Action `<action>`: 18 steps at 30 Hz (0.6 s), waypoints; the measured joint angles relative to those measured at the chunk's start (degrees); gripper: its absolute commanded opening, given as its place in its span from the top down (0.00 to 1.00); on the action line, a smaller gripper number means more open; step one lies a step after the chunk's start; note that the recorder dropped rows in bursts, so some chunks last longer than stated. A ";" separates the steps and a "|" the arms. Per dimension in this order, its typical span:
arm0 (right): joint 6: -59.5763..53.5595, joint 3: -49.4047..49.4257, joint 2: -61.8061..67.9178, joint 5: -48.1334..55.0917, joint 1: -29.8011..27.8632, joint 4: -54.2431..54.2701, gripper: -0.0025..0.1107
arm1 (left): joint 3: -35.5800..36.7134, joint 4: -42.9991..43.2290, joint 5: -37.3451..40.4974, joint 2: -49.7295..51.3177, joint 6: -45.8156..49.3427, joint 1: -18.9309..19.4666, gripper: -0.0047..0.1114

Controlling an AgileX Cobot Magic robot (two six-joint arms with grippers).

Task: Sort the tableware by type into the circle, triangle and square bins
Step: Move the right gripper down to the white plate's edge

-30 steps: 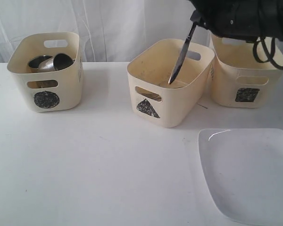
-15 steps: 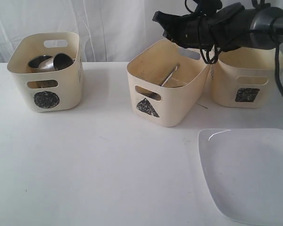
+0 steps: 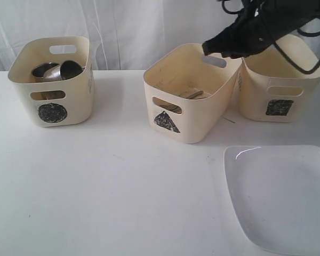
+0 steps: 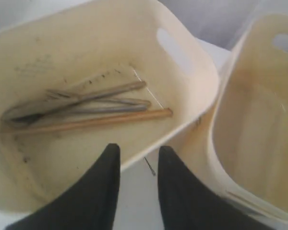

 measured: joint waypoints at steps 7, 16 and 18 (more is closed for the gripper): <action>2.51 8.60 -8.83 10.10 0.82 -4.31 0.74 | 0.00 0.00 0.00 0.00 0.00 0.00 0.96; 9.15 35.88 -27.58 18.26 17.60 -11.50 0.53 | 0.00 0.00 0.00 0.00 0.00 0.00 0.96; 14.71 39.60 -27.29 20.20 24.66 -15.89 0.45 | 0.00 0.00 0.00 0.00 0.00 0.00 0.96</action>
